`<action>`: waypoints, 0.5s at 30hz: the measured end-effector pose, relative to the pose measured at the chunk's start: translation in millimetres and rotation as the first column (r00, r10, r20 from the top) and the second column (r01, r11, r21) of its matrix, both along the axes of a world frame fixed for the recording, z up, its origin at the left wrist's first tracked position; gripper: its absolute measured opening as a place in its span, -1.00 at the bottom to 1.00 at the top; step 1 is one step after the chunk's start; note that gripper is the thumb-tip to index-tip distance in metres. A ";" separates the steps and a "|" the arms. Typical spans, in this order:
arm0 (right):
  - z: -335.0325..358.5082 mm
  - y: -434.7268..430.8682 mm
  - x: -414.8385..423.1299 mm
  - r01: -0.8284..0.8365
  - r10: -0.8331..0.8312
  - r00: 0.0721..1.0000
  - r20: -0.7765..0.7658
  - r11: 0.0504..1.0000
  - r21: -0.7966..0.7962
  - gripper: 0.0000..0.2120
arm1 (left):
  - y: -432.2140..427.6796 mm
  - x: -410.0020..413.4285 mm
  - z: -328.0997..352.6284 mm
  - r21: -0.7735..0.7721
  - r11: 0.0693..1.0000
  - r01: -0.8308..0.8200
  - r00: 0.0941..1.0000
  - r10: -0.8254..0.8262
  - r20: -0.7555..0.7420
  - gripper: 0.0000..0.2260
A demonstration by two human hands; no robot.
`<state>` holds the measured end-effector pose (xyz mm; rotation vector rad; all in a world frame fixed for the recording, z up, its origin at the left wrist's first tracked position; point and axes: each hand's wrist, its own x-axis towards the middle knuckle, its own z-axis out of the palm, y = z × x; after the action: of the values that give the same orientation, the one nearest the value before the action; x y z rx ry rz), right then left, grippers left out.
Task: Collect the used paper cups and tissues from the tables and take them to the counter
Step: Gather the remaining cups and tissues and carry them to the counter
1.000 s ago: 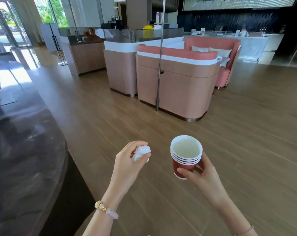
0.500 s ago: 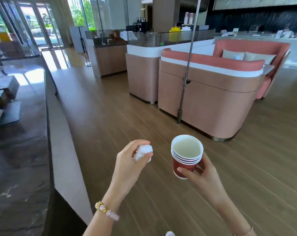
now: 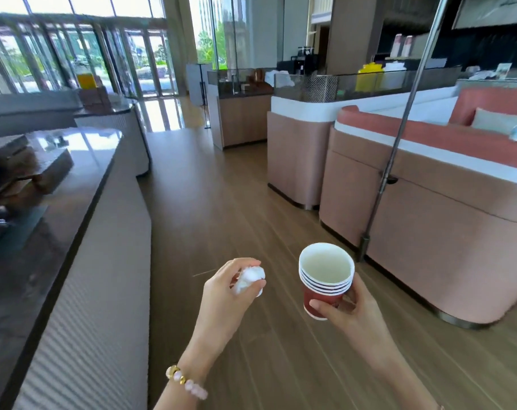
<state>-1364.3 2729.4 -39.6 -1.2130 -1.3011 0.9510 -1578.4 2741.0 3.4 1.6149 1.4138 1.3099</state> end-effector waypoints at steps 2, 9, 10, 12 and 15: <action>2.0 38.4 5.4 -0.029 0.029 1.000 -0.004 0.999 -0.014 -0.43 | 32.9 6.4 0.3 -0.006 1.000 -0.022 1.000 0.022 0.014 -0.79; -4.2 161.7 4.6 -0.093 0.093 0.996 0.002 0.995 -0.035 -0.43 | 147.0 6.3 -9.7 -0.027 0.995 -0.096 0.995 0.097 0.020 -0.79; -6.0 180.5 3.1 -0.099 0.099 0.995 0.000 0.995 -0.031 -0.43 | 165.2 4.8 -12.0 -0.023 0.994 -0.102 0.995 0.103 0.014 -0.79; -10.0 219.4 -1.2 -0.107 0.106 0.994 -0.007 0.994 -0.025 -0.43 | 203.7 0.3 -16.6 -0.017 0.994 -0.108 0.994 0.108 0.011 -0.80; -15.4 282.6 -11.0 -0.111 0.111 0.994 -0.012 0.994 -0.023 -0.43 | 267.1 -11.3 -22.7 -0.012 0.994 -0.109 0.994 0.110 0.023 -0.80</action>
<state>-1375.4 3011.9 -55.1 -1.1612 -1.3641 1.0536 -1589.7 3008.1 -19.2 1.5290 1.5114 1.3762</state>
